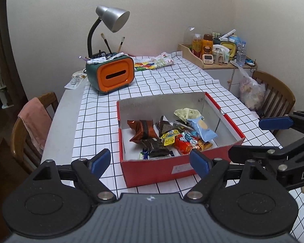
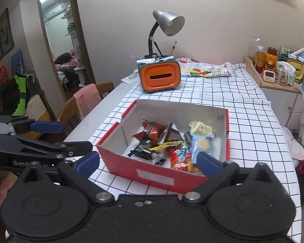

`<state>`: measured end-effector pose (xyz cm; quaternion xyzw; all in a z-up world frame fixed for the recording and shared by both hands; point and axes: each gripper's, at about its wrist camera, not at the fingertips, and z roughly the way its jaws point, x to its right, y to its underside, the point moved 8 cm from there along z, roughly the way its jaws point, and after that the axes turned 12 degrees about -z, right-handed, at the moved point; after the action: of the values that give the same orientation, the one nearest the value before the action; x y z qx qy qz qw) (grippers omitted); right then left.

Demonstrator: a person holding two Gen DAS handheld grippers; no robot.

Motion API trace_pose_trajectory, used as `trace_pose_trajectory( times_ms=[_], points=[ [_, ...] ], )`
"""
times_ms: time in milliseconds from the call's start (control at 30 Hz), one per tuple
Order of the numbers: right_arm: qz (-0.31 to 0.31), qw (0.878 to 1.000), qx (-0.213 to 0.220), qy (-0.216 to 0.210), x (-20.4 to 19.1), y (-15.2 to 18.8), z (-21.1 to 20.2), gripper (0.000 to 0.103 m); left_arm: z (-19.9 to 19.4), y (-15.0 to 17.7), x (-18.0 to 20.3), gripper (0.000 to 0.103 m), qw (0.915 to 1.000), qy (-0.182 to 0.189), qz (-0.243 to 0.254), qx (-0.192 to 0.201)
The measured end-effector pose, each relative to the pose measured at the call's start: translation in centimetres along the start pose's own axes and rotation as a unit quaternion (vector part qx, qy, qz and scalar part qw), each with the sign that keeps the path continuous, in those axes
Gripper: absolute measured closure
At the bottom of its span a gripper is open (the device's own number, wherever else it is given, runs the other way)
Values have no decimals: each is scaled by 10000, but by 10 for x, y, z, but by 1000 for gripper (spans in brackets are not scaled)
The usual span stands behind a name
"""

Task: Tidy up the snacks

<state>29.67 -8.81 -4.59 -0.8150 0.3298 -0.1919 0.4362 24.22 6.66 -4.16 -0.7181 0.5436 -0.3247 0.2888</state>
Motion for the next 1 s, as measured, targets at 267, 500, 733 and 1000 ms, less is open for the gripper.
trace_pose_trajectory(
  times_ms=[267, 500, 733, 1000],
  points=[
    [314, 9994, 40, 115, -5, 9, -14, 0, -20, 10, 1, 4, 9997, 153, -49, 179],
    [403, 9991, 114, 118, -6, 13, -25, 0, -27, 11, -2, 0, 9994, 148, -200, 237],
    [427, 9987, 210, 160, -5, 14, -32, 0, -32, 11, -5, 0, 9987, 196, -412, 214],
    [499, 9983, 281, 145, -4, 14, -38, 0, -38, 8, -9, 0, 9978, 246, -566, 232]
  ],
)
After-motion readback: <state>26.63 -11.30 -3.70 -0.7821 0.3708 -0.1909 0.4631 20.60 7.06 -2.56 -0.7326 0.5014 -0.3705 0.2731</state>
